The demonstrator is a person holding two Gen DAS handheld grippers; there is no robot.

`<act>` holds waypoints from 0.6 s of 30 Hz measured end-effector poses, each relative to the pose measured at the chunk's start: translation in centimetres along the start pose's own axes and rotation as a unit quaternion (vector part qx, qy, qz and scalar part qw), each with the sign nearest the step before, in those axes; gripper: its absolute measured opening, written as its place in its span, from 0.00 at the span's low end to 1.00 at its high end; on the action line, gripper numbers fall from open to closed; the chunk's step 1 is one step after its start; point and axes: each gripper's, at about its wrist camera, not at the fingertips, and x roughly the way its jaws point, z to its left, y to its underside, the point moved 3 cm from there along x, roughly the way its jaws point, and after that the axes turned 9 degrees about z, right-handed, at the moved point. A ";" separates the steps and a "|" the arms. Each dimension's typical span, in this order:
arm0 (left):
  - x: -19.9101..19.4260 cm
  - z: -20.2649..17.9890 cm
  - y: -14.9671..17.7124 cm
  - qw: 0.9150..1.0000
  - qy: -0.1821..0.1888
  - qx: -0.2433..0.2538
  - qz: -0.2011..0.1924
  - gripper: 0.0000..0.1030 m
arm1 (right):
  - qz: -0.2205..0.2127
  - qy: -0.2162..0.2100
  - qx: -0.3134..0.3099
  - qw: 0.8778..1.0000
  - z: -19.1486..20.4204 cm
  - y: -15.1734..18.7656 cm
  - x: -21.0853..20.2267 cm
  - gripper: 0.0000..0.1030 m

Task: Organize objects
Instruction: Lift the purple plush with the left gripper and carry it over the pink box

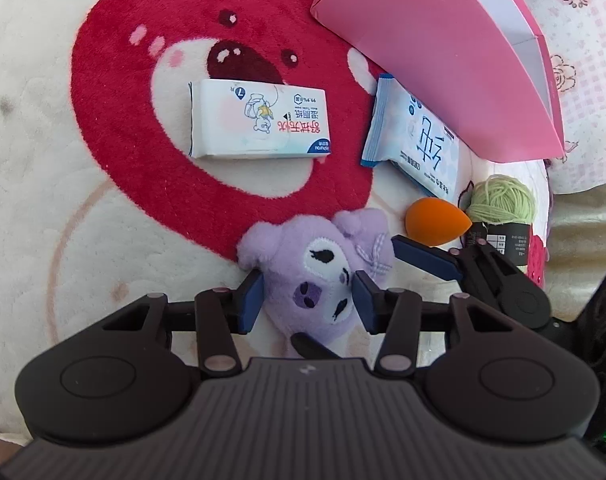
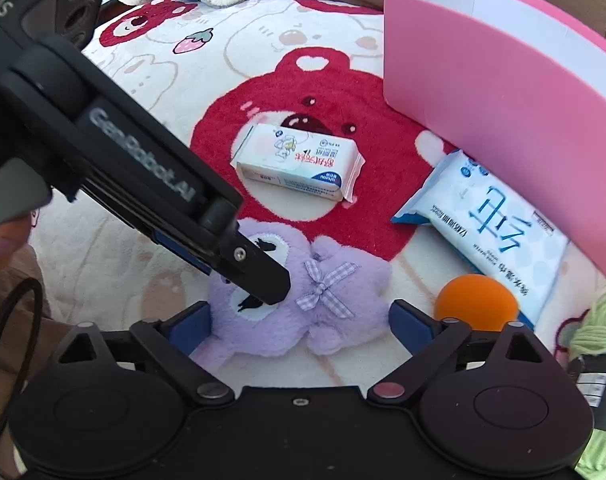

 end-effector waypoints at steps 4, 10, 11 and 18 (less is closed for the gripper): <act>0.1 0.0 0.0 1.000 0.000 0.007 -0.002 0.45 | -0.007 -0.008 0.017 1.000 -0.1 0.3 0.8 0.96; -0.3 -0.6 0.3 1.000 -0.001 0.022 -0.012 0.43 | -0.022 0.014 0.044 0.999 0.8 0.6 0.9 0.85; -0.5 -0.7 0.3 1.000 0.001 0.025 -0.014 0.43 | -0.025 0.015 0.051 0.998 0.9 0.7 0.6 0.84; -2.4 -2.5 1.1 0.997 0.015 0.064 -0.034 0.43 | -0.048 0.038 0.076 0.995 1.6 0.7 -2.1 0.82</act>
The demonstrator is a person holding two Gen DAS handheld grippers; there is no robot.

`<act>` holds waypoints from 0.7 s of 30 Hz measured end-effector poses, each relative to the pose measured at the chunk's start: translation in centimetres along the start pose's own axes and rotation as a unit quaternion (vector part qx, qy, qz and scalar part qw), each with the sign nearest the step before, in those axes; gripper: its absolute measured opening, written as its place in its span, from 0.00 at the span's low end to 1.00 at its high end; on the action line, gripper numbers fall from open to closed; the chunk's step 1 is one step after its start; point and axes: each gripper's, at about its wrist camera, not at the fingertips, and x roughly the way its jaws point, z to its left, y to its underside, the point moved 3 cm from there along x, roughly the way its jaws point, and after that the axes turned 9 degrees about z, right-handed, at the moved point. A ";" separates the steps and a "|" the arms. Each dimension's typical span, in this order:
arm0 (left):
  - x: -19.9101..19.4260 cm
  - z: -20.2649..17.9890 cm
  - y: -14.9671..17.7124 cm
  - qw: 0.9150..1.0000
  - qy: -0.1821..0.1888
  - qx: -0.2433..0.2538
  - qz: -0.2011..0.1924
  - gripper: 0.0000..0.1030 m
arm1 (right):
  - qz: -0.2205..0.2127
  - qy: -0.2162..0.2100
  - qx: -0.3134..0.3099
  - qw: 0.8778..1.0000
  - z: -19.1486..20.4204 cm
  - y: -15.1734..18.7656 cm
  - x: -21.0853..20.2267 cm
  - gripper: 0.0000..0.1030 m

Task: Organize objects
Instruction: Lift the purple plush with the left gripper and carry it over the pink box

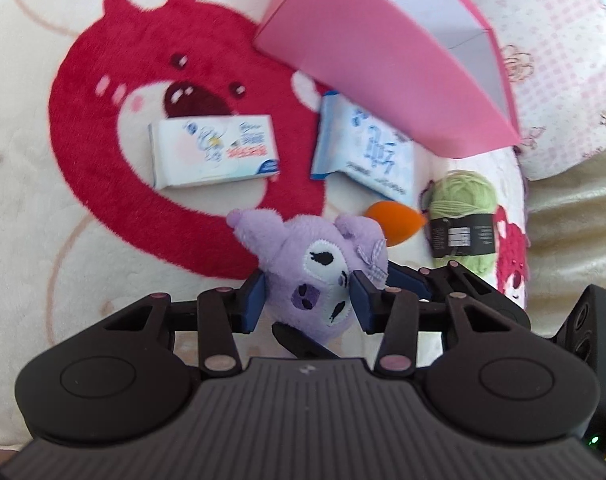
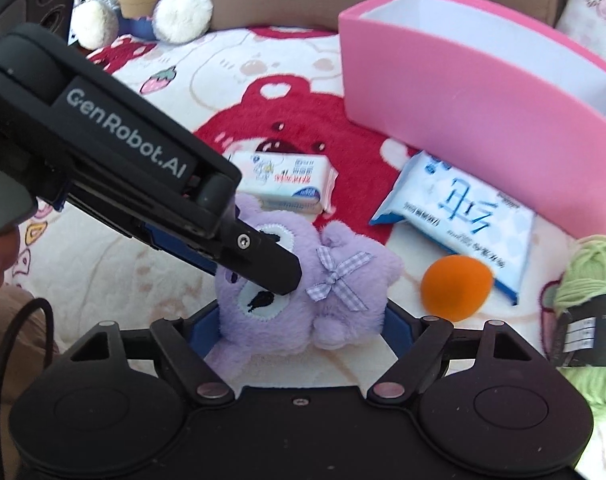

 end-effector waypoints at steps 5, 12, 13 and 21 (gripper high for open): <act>-1.7 -1.6 0.3 0.999 0.015 0.032 -0.012 0.43 | -0.013 0.014 0.016 1.000 0.4 -0.6 -2.3 0.83; -4.2 -4.2 0.4 0.996 0.025 0.077 -0.024 0.43 | -0.034 0.027 0.025 0.999 -0.1 -0.8 -6.3 0.85; -4.7 -4.6 0.4 0.996 0.026 0.082 -0.026 0.43 | -0.036 0.028 0.026 0.999 -0.1 -0.9 -6.8 0.85; -7.7 -8.2 0.1 0.994 0.020 0.107 -0.032 0.43 | -0.040 0.031 0.031 0.998 -1.0 -2.2 -9.8 0.86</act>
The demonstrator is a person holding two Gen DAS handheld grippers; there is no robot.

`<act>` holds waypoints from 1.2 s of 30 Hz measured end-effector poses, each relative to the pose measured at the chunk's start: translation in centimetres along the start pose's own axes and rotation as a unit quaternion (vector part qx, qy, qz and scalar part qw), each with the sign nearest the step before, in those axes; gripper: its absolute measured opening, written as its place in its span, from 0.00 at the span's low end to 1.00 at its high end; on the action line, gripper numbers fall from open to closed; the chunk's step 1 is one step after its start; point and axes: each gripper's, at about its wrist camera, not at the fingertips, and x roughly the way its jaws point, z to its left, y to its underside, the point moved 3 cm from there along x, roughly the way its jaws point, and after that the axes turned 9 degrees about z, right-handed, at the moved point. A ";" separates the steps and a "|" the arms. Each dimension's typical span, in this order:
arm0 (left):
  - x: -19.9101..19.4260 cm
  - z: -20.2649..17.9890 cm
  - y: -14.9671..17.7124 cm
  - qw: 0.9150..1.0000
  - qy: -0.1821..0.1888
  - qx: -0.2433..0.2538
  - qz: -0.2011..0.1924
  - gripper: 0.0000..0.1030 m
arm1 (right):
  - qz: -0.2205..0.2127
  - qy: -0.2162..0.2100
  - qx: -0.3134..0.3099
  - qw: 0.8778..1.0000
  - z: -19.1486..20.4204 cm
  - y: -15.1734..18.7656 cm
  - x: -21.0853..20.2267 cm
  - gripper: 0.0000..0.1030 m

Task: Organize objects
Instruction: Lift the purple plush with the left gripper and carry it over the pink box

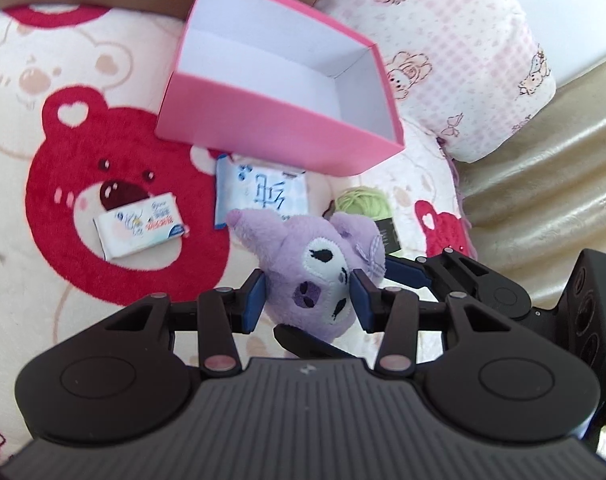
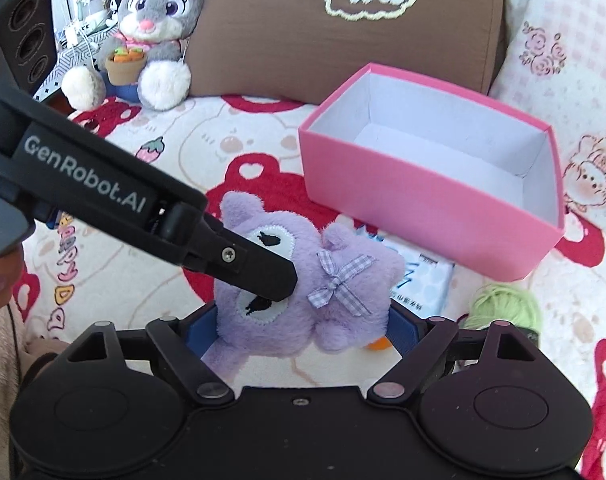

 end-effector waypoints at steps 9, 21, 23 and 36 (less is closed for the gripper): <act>-3.0 -3.3 -2.5 1.000 -0.013 0.018 -0.004 0.43 | 0.024 -0.015 0.000 1.000 -1.5 -4.0 -2.7 0.86; -5.4 -5.5 -6.8 0.999 -0.026 0.033 0.004 0.43 | 0.033 -0.028 0.015 0.999 -2.1 -7.7 -5.0 0.85; -5.5 -5.6 -7.5 0.999 -0.025 0.035 0.006 0.44 | 0.026 -0.023 0.002 0.999 -2.4 -8.2 -5.1 0.85; -3.5 -5.8 -13.5 0.998 -0.028 0.057 0.023 0.44 | 0.032 -0.015 0.011 0.999 -5.3 -11.5 -3.0 0.85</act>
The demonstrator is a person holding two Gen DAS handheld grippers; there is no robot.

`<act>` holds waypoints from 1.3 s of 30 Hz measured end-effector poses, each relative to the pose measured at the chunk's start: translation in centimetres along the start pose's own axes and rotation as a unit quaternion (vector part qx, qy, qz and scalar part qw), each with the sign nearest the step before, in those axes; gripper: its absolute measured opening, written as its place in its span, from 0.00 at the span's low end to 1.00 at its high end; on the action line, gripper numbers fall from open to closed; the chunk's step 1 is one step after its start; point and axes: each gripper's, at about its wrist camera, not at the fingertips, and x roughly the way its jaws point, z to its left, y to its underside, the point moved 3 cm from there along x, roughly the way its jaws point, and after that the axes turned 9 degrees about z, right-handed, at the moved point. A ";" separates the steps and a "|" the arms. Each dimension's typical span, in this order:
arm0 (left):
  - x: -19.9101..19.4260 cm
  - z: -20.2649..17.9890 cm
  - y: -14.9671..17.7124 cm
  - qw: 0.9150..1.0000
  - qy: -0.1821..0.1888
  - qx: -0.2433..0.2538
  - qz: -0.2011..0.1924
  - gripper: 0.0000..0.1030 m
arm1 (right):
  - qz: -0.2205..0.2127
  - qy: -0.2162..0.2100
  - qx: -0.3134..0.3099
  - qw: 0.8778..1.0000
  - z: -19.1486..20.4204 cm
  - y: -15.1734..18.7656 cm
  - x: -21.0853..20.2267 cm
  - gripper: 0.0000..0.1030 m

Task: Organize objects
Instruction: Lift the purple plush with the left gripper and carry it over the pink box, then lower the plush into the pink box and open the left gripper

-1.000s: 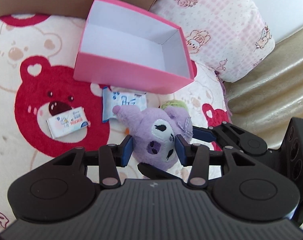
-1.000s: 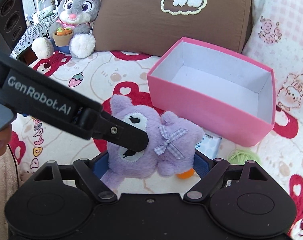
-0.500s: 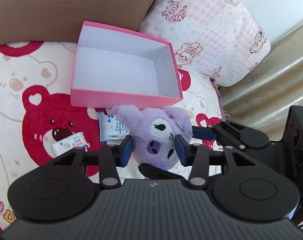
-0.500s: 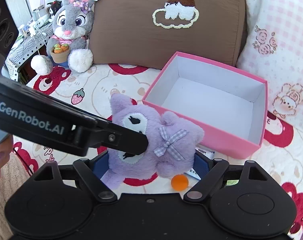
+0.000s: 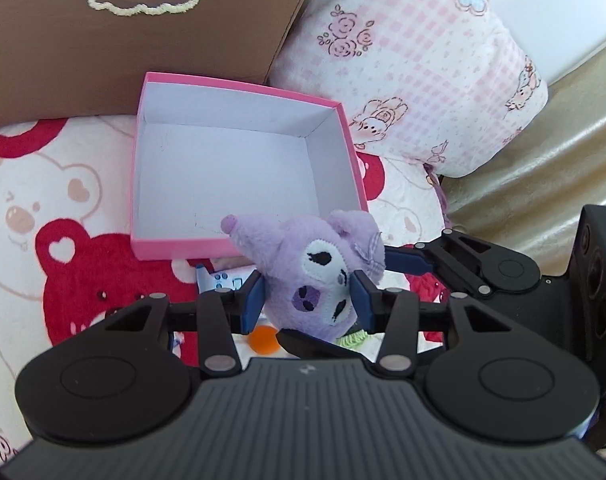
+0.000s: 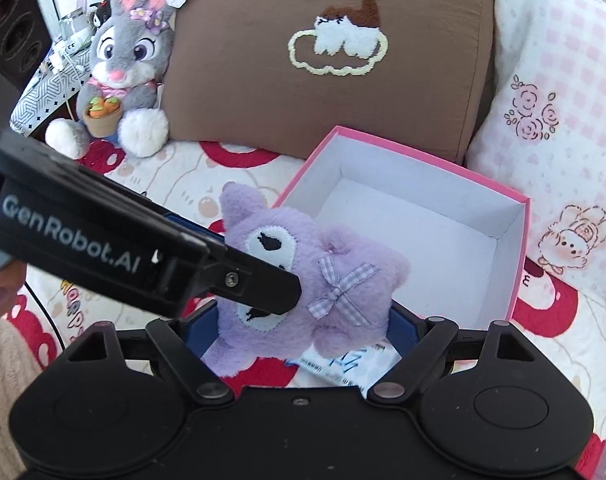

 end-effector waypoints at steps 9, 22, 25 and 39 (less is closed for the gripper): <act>4.2 -0.1 -5.1 1.000 -0.013 0.017 0.003 0.44 | -0.013 0.003 0.036 0.999 -4.8 -2.0 2.9 0.85; 13.4 2.9 -11.6 1.000 -0.013 -0.013 0.023 0.44 | 0.020 0.000 0.092 0.996 -11.6 -4.8 10.5 0.85; 15.0 3.4 -12.6 1.000 -0.014 -0.013 0.020 0.44 | 0.025 0.005 0.096 0.995 -12.8 -5.3 12.0 0.85; 19.8 6.3 -13.6 0.999 0.002 -0.043 0.027 0.44 | 0.066 0.031 0.061 0.995 -14.3 -6.1 17.1 0.86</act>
